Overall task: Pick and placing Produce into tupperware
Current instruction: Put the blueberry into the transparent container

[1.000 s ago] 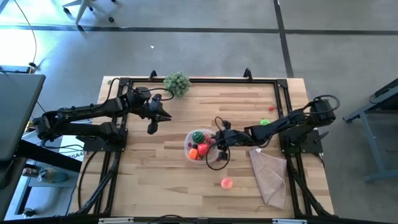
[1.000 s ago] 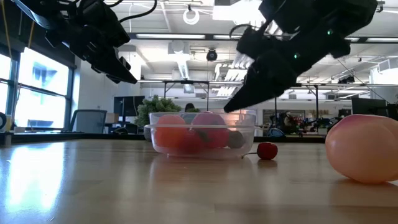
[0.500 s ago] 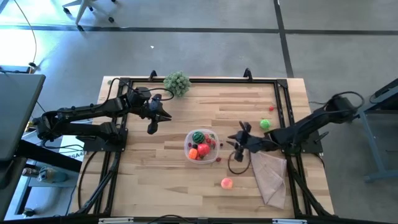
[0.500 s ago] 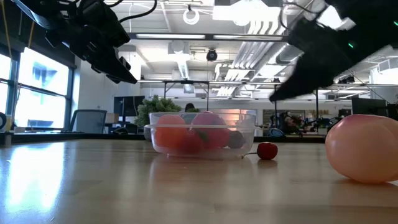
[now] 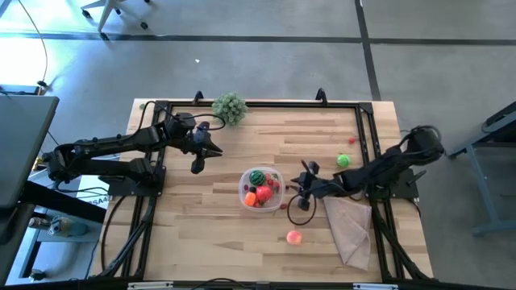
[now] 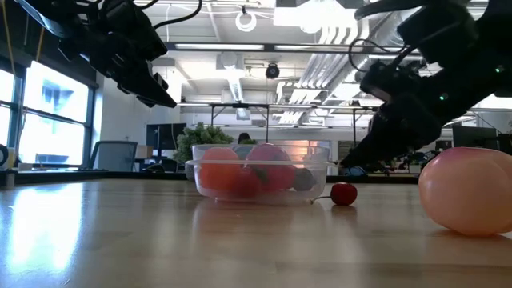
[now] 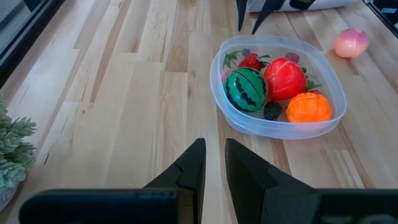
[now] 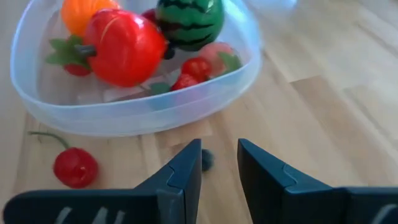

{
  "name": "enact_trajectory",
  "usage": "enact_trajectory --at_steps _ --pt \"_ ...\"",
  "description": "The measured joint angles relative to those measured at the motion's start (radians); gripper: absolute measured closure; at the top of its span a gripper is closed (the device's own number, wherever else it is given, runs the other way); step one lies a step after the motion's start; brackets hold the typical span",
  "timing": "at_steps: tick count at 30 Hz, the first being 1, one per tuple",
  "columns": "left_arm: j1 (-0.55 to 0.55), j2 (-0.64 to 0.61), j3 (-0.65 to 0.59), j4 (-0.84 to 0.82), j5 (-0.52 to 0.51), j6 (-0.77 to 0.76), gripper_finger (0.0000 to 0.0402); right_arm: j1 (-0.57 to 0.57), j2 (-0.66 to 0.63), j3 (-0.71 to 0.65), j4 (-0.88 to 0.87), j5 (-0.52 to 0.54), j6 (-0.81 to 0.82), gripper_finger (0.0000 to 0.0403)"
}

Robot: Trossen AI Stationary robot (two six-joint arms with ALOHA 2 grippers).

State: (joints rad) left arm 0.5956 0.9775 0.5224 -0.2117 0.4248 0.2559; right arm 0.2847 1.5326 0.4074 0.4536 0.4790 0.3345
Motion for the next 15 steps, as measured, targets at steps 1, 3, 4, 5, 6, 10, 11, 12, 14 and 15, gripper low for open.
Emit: enact_trajectory --at_steps 1,3,4,5,6,10,11,12,14,15 --pt "0.0 0.0 0.0 0.0 0.0 0.0 0.035 -0.004 0.012 0.007 0.0 -0.016 0.0 0.0306" --pt "0.0 0.0 0.0 0.0 0.0 0.0 0.035 -0.009 0.032 0.02 0.0 -0.051 0.001 0.0306" --pt "0.0 0.0 0.0 0.0 0.0 0.0 0.035 -0.01 0.043 0.027 0.0 -0.067 0.004 0.0304" --pt "0.0 0.0 0.0 0.0 0.0 0.0 0.035 -0.01 0.053 0.032 0.0 -0.074 0.005 0.0302" --pt "0.0 0.0 0.0 0.0 0.0 0.0 0.035 -0.01 0.064 0.037 0.0 -0.085 0.007 0.0299" --pt "0.0 0.0 0.0 0.0 0.0 0.0 0.035 -0.01 0.101 0.056 0.0 -0.087 0.006 0.0284" --pt "0.0 0.0 0.0 0.0 0.0 0.0 0.035 -0.01 0.108 0.059 0.0 -0.078 0.006 0.028" --pt "0.0 0.0 0.0 0.0 0.0 0.0 0.035 -0.01 0.113 0.06 -0.002 -0.067 0.006 0.0277" --pt "0.0 0.0 0.0 0.0 0.0 0.0 0.035 -0.011 0.119 0.064 -0.007 -0.061 0.006 0.0271" --pt "0.0 0.0 0.0 0.0 0.0 0.0 0.035 -0.011 0.119 0.064 -0.007 -0.06 0.006 0.027"
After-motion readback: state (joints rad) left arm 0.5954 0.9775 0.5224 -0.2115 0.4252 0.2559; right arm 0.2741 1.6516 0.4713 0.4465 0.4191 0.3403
